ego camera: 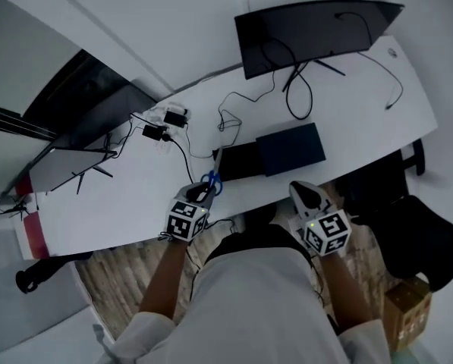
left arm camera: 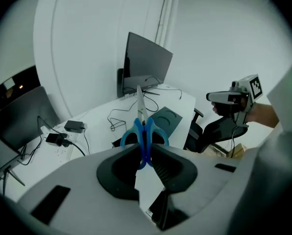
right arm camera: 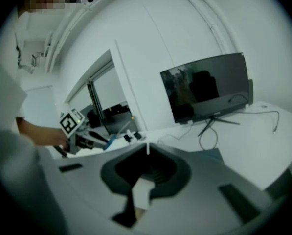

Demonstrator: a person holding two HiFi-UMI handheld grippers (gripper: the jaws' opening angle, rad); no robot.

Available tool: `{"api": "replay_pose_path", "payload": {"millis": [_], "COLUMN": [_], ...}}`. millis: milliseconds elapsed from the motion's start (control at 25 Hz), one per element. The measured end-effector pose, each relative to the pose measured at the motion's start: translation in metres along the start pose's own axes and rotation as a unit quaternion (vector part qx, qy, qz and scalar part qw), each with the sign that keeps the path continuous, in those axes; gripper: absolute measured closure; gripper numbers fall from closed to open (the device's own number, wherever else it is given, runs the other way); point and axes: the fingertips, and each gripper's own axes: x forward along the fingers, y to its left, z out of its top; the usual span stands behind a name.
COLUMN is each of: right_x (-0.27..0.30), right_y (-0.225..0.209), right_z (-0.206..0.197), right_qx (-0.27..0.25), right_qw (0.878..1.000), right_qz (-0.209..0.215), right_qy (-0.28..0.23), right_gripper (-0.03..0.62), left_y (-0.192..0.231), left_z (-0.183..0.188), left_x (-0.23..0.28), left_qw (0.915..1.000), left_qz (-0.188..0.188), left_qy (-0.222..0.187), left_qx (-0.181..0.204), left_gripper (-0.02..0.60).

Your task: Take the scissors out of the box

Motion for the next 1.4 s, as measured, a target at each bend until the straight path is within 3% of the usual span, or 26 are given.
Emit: {"api": "replay_pose_path", "payload": {"millis": [240, 600, 920, 1400], "right_x": [-0.012, -0.083, -0.154, -0.200], "right_y": [0.041, 0.090, 0.117, 0.094], "right_z": [-0.008, -0.030, -0.048, -0.039], "right_qx": [-0.031, -0.046, -0.052, -0.072], "right_qw": [0.999, 0.999, 0.998, 0.996], "right_qz": [0.014, 0.007, -0.013, 0.001], "right_qy": [0.004, -0.011, -0.035, -0.053], "right_gripper": [0.560, 0.560, 0.560, 0.560], "left_y": [-0.007, -0.047, -0.078, -0.122], "left_z": [-0.008, -0.054, -0.075, -0.081], "left_x": [-0.054, -0.123, -0.173, -0.204], "left_qw": [0.9974, 0.9916, 0.9871, 0.9769], "left_qz": [0.015, 0.019, 0.030, 0.055], "left_qy": [-0.062, -0.108, -0.144, -0.178], "left_qx": [-0.033, -0.068, -0.065, -0.105], "left_gripper": [0.480, 0.480, 0.480, 0.480]}}
